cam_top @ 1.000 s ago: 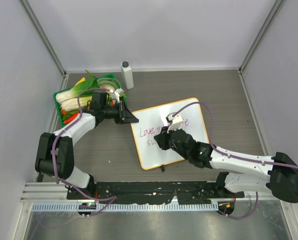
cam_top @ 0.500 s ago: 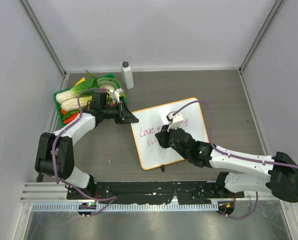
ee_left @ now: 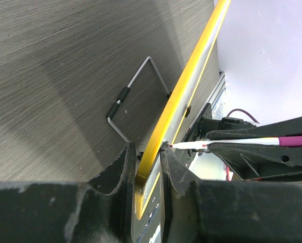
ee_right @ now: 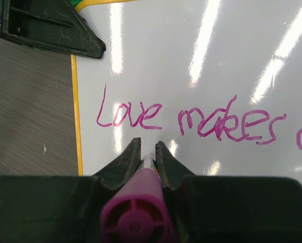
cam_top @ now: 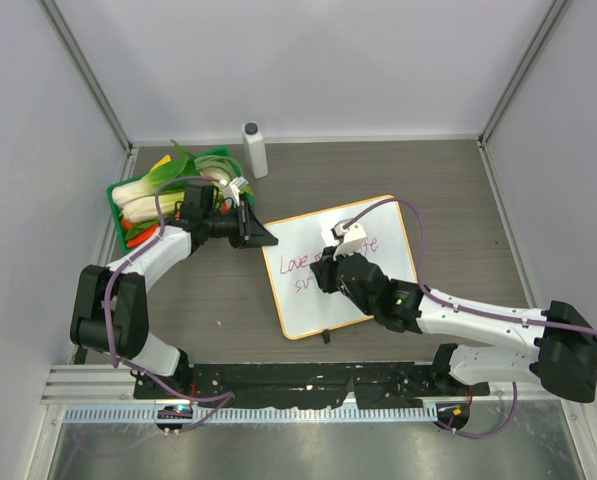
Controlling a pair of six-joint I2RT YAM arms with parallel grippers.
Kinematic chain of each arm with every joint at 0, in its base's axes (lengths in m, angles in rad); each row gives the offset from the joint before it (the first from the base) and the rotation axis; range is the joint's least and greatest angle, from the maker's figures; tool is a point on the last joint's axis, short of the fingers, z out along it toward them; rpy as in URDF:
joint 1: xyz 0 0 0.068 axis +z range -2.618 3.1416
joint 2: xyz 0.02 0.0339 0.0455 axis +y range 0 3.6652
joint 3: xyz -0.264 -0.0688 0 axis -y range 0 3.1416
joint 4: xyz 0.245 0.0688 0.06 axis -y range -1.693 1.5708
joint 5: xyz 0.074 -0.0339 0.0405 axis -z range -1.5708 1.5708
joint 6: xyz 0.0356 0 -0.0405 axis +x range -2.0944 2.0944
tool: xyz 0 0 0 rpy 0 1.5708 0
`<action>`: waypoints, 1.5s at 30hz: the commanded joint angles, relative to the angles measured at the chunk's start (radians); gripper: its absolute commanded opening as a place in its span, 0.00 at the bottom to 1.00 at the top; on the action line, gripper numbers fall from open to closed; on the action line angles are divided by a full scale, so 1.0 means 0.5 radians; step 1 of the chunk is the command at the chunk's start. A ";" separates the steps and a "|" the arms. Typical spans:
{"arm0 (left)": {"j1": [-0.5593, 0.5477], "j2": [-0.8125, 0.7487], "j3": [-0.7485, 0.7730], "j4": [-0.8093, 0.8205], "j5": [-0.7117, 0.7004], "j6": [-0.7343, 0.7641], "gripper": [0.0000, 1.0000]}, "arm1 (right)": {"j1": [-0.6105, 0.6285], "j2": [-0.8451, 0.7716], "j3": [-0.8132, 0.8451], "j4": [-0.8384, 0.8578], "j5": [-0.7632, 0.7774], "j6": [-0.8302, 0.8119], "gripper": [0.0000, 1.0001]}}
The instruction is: Write a sentence on the whiteboard
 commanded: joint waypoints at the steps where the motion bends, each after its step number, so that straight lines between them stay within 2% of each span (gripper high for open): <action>1: -0.024 0.052 -0.066 -0.188 -0.329 0.108 0.00 | -0.011 -0.017 -0.006 -0.059 0.026 0.021 0.01; 20: -0.027 0.055 -0.066 -0.188 -0.335 0.111 0.00 | -0.011 -0.105 -0.141 -0.136 -0.054 0.125 0.01; 45: -0.030 0.049 -0.078 -0.182 -0.335 0.111 0.00 | -0.011 -0.041 0.033 -0.161 0.219 0.061 0.02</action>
